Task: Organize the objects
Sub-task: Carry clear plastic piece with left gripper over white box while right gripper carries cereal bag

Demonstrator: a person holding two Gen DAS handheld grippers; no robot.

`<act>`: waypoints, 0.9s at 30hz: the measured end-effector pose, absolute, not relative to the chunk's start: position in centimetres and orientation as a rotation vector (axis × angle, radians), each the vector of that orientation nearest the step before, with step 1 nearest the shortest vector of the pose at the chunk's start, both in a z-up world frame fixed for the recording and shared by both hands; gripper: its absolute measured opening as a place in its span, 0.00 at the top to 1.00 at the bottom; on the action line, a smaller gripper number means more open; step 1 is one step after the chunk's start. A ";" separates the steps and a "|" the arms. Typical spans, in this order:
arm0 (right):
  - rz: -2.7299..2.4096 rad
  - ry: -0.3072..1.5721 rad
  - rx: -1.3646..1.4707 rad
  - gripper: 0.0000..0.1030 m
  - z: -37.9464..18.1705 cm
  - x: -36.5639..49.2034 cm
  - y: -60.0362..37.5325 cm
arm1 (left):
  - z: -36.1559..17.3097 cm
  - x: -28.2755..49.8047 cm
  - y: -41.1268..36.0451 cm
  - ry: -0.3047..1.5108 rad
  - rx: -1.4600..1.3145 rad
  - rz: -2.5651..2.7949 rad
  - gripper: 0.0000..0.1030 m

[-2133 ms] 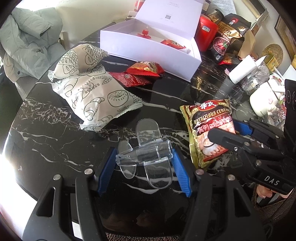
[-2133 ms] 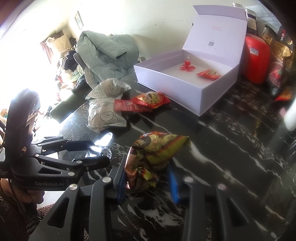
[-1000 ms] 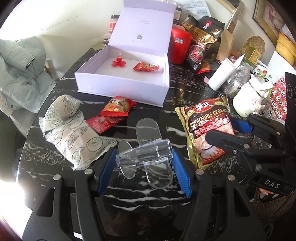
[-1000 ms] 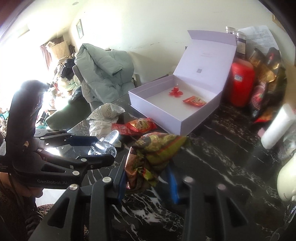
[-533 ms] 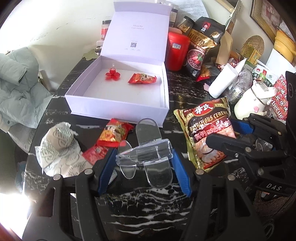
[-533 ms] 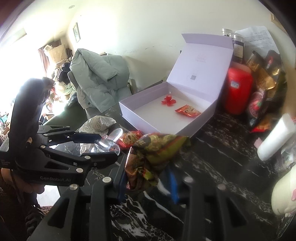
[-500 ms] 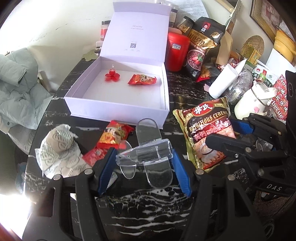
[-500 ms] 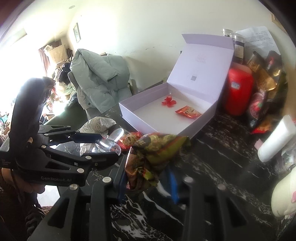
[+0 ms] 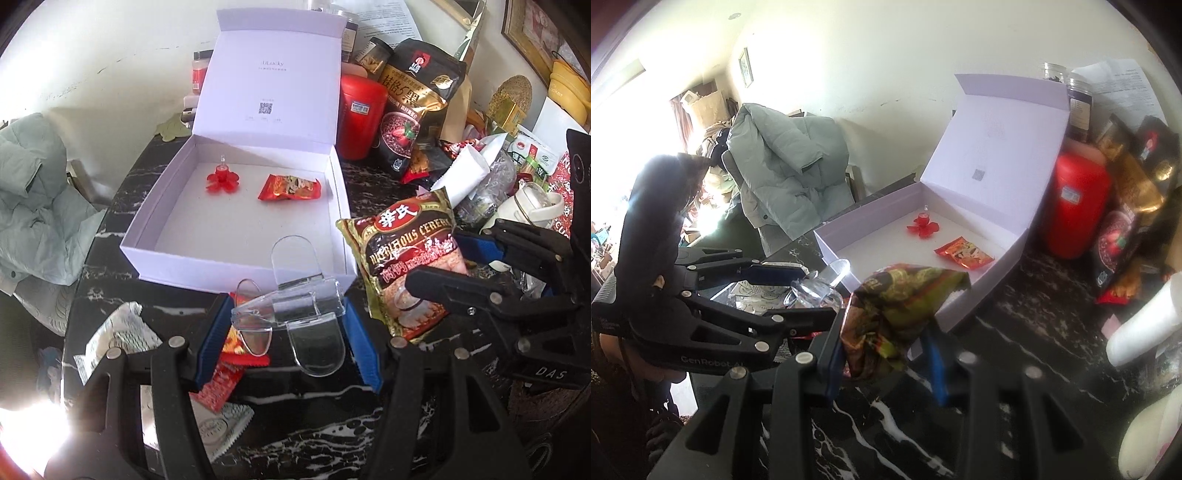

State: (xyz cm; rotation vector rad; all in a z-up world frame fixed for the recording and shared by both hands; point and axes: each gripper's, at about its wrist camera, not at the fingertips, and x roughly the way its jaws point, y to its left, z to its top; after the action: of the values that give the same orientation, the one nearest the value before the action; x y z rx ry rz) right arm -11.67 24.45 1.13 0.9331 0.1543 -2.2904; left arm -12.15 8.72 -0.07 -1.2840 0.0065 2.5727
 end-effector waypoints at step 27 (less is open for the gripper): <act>-2.288 0.165 0.904 0.64 0.9 -20.5 22.3 | -0.7 -20.8 7.6 0.046 -1.307 2.566 0.42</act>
State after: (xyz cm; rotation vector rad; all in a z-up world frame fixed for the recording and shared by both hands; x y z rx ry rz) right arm -20.46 22.31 0.92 0.9042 0.1653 -2.2882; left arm -20.81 7.64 -0.69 -1.3066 0.0455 2.5657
